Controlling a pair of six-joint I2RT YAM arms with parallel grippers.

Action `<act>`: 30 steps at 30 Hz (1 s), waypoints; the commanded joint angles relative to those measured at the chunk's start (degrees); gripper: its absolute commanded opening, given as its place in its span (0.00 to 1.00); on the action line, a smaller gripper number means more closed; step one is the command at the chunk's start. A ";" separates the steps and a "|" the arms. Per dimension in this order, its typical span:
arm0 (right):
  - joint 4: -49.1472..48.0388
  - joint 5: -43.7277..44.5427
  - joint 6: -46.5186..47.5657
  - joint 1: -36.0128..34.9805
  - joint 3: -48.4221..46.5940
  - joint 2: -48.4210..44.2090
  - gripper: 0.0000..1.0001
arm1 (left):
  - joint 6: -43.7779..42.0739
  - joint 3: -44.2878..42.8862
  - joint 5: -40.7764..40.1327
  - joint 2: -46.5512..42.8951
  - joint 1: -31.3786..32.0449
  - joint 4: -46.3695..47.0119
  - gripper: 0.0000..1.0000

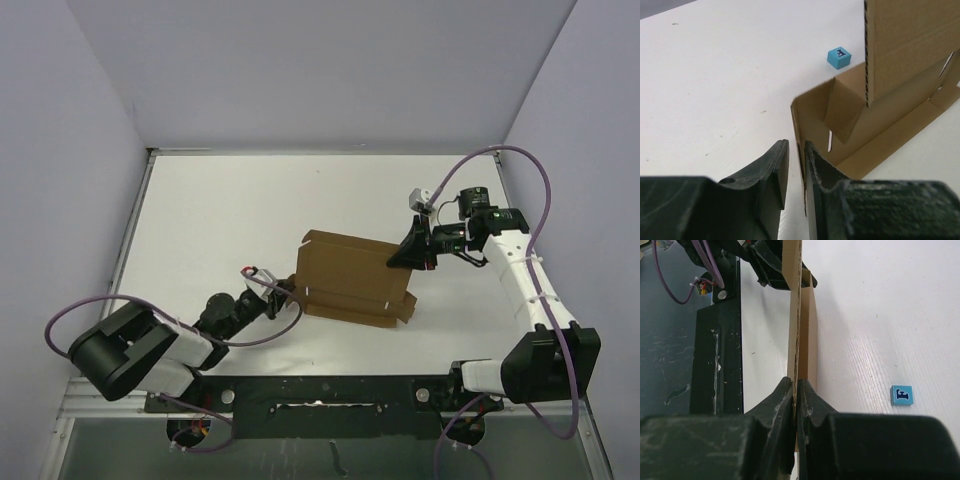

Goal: Fold the paper box

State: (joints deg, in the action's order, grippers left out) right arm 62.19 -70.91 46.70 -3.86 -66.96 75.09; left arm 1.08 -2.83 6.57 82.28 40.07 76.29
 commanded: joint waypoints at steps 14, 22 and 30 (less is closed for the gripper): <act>-3.48 4.69 -1.09 -0.51 0.93 -2.93 0.00 | 22.44 -0.59 -5.18 -58.94 0.80 -56.67 0.39; -3.22 3.95 -0.81 -0.62 0.95 -2.81 0.00 | 24.07 -4.51 -17.21 -68.17 0.71 -74.75 0.30; -3.04 3.43 -0.70 -0.61 0.95 -2.72 0.00 | 17.50 -9.41 -16.04 -41.58 -1.73 -58.13 0.17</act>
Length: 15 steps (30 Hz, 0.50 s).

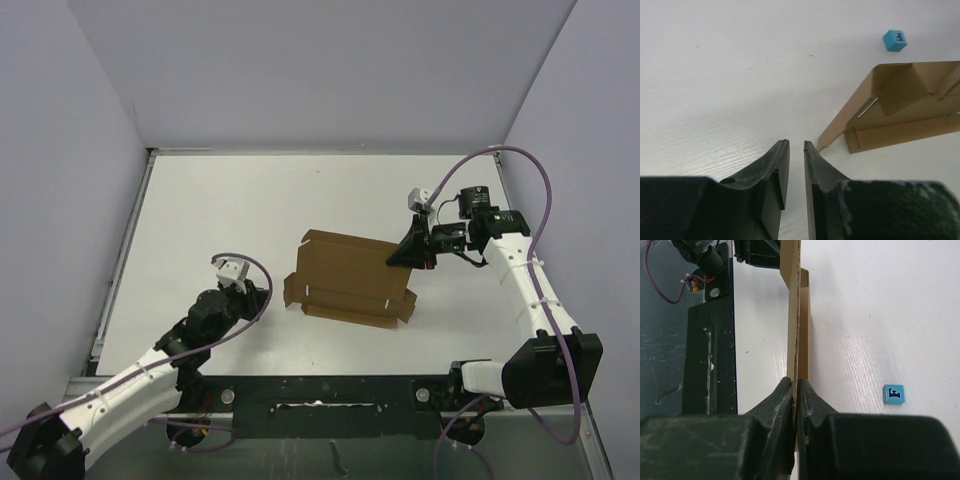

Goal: Fold the paper box

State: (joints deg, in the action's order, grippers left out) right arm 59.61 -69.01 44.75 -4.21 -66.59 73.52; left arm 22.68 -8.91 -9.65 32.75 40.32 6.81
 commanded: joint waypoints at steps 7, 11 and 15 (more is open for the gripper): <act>-0.27 1.08 1.55 -0.27 0.60 -1.02 0.00 | -8.31 -2.30 21.21 25.50 -9.02 34.05 0.22; 0.05 0.80 1.91 -0.30 0.54 -0.99 0.00 | -9.88 -2.63 28.86 31.47 -8.99 39.25 0.24; 0.06 0.81 1.86 -0.36 0.49 -1.07 0.00 | -10.30 -1.00 33.01 32.97 -8.86 44.12 0.25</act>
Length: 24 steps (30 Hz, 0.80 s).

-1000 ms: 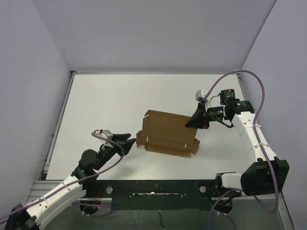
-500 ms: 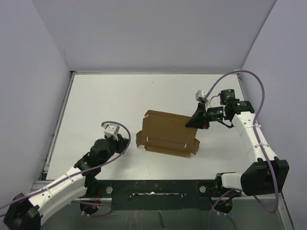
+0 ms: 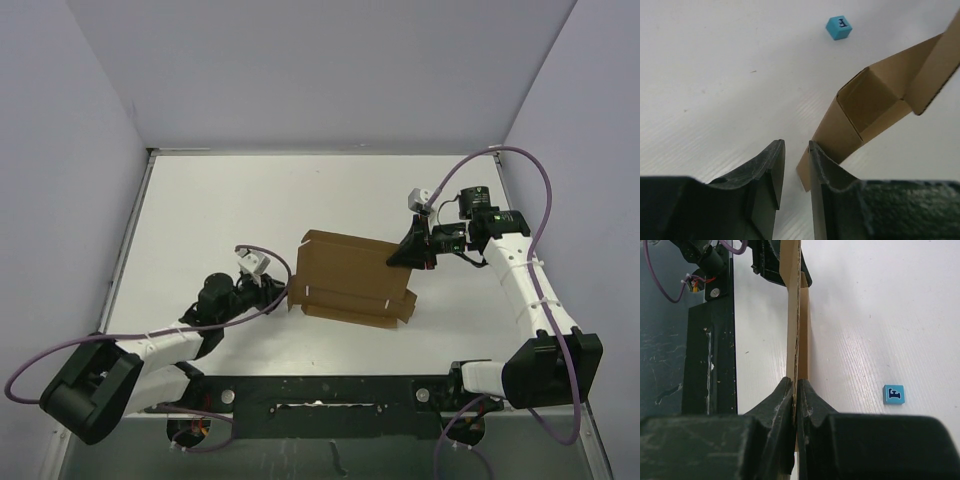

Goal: Fold the paper box

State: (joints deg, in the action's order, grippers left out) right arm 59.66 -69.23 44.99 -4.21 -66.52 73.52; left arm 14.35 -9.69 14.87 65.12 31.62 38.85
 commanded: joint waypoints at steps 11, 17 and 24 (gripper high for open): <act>-1.18 1.11 0.04 -0.11 0.43 -1.31 0.00 | -4.76 1.90 9.10 -2.63 3.72 10.08 0.27; -1.56 1.12 -0.33 -0.05 0.59 -1.26 0.00 | -5.28 2.60 7.43 -3.16 5.50 9.31 0.34; -1.52 0.86 -0.37 -0.19 0.60 -1.05 0.00 | -6.70 1.26 7.06 -0.30 5.62 10.68 0.40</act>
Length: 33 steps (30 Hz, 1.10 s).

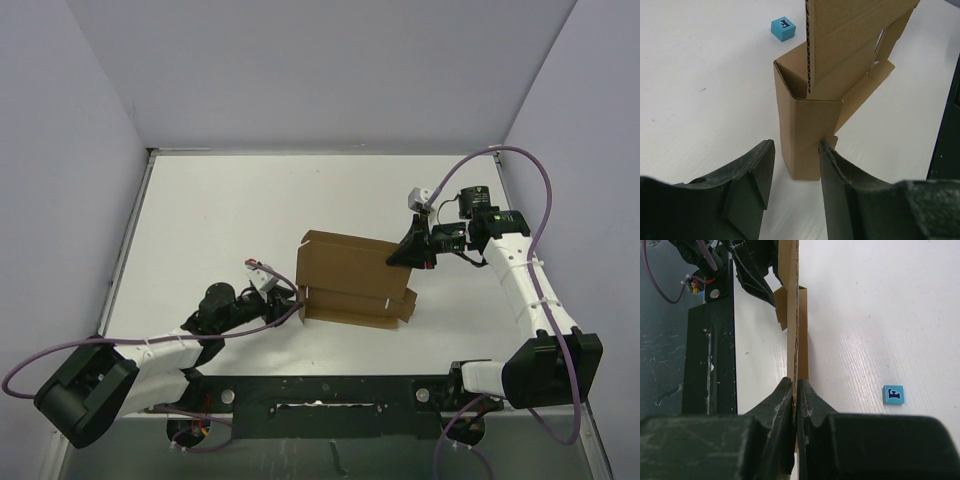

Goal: Fold the paper box

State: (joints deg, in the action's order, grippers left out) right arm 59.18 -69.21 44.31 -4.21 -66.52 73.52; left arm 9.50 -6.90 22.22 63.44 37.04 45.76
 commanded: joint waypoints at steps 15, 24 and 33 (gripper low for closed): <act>-0.52 -0.04 0.86 -0.31 0.69 -0.76 0.00 | -3.81 -3.40 -3.23 8.18 1.43 11.55 0.41; -0.29 -0.66 0.95 -0.40 0.69 -0.65 0.00 | -6.67 -4.11 -8.66 10.80 3.79 14.69 0.44; -0.07 -0.93 1.14 -0.62 0.69 -0.50 0.00 | -7.23 -4.95 -15.21 15.99 5.89 19.22 0.44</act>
State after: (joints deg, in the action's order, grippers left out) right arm 59.16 -69.87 44.40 -4.21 -66.50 73.52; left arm 3.57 -9.43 12.08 77.17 41.87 57.95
